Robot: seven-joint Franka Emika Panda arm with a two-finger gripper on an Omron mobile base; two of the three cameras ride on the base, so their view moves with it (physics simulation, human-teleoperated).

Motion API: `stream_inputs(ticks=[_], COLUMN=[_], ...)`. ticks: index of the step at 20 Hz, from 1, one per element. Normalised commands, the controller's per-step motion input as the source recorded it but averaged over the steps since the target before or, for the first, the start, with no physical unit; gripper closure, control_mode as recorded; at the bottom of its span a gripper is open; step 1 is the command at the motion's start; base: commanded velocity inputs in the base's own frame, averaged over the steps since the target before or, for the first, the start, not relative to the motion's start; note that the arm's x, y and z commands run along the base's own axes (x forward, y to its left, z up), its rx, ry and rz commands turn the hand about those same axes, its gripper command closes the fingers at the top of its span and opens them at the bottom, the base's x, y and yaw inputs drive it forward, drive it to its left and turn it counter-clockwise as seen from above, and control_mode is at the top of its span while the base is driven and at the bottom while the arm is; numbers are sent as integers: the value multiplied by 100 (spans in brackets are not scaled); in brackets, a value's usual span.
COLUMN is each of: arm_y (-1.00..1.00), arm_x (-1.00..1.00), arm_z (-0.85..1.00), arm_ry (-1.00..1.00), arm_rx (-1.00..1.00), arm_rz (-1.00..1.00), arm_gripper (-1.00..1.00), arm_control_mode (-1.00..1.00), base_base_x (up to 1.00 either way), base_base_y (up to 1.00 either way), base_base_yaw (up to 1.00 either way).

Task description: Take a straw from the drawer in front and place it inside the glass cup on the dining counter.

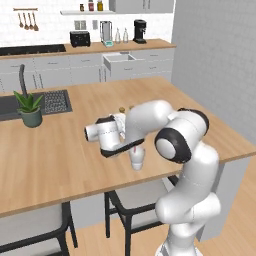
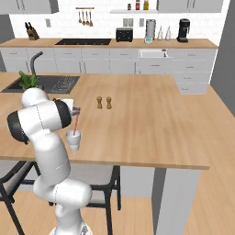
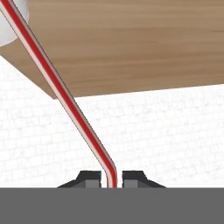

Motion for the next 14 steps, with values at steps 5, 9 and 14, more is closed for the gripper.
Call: stream_inputs(ticks=[5, 9, 14], arm_y=[1, 0, -1], arm_x=[32, -16, -75], arm_z=[-32, -14, -1], arm_ry=[0, 0, 0], arm_rx=[-2, 0, 0], arm_rz=[0, 0, 0], arm_gripper=[100, 100, 100], arm_control_mode=[-100, -100, -100], base_base_x=[0, 0, 0], base_base_y=[0, 0, 0], base_base_yaw=[0, 0, 0])
